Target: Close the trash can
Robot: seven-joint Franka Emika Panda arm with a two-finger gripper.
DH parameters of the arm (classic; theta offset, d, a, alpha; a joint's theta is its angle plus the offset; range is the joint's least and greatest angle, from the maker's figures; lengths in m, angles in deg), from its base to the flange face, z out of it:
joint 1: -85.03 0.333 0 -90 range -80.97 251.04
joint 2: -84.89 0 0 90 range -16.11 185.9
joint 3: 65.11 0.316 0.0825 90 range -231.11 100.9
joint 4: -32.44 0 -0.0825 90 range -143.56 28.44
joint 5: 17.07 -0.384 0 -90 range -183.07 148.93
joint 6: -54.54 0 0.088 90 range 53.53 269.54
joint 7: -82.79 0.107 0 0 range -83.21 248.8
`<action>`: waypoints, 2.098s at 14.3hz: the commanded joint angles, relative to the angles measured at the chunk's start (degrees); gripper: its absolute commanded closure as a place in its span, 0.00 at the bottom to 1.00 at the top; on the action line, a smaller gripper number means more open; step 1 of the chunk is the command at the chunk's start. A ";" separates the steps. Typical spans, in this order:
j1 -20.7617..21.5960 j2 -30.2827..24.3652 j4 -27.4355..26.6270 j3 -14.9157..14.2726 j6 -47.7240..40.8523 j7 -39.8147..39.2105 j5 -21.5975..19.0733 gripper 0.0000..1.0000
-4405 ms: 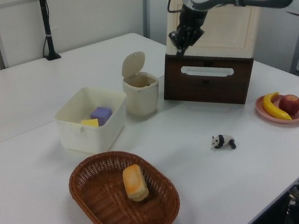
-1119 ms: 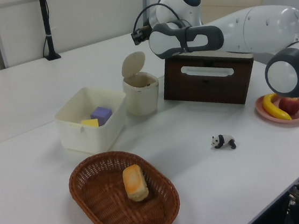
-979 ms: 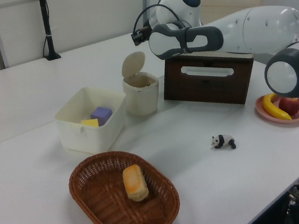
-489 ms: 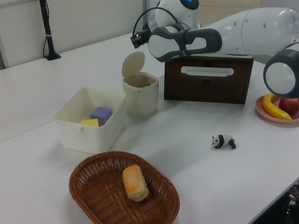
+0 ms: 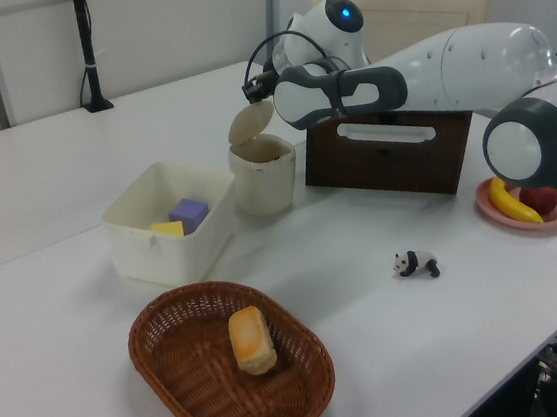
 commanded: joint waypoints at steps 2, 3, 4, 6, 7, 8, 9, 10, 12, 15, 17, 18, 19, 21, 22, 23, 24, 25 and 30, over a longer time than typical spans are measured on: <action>0.11 -0.97 -1.48 -0.02 1.22 -0.55 2.04 0.99; 0.11 -1.67 -2.18 0.06 1.22 -0.55 2.66 0.99; 0.11 -2.28 -3.06 0.15 1.22 -0.64 2.75 0.99; 0.11 -3.78 -5.34 0.15 1.13 -0.73 2.75 0.99; 0.11 -4.74 -6.57 0.15 1.13 -0.81 2.75 0.99; 0.20 -5.71 -7.89 0.15 1.04 -0.82 2.66 0.99; 0.20 -6.59 -9.03 0.15 1.04 -0.82 2.66 0.99; 0.20 -7.29 -9.91 0.15 1.04 -0.82 2.66 0.99; 0.20 -7.65 -10.71 0.15 0.96 -0.82 2.66 0.99; 0.11 -7.74 -11.33 0.15 0.96 -1.34 2.75 0.99; 0.11 -7.74 -12.03 0.15 0.96 -1.96 2.66 0.99; 0.11 -7.74 -12.38 0.15 0.96 -1.96 2.66 0.99; 0.11 -7.83 -12.91 0.15 0.96 -2.05 2.66 0.99; 0.11 -8.44 -14.13 0.15 0.96 -2.13 2.66 0.99; 0.11 -9.23 -15.19 0.15 0.96 -2.74 2.66 0.99; 0.20 -9.49 -15.81 0.15 0.96 -3.10 2.66 0.99; 0.20 -9.84 -16.25 0.07 0.87 -3.19 2.66 0.99; 0.20 -10.02 -16.86 0.15 0.78 -3.19 2.66 0.99; 0.02 -10.90 -18.97 0.07 0.69 -3.98 2.66 0.99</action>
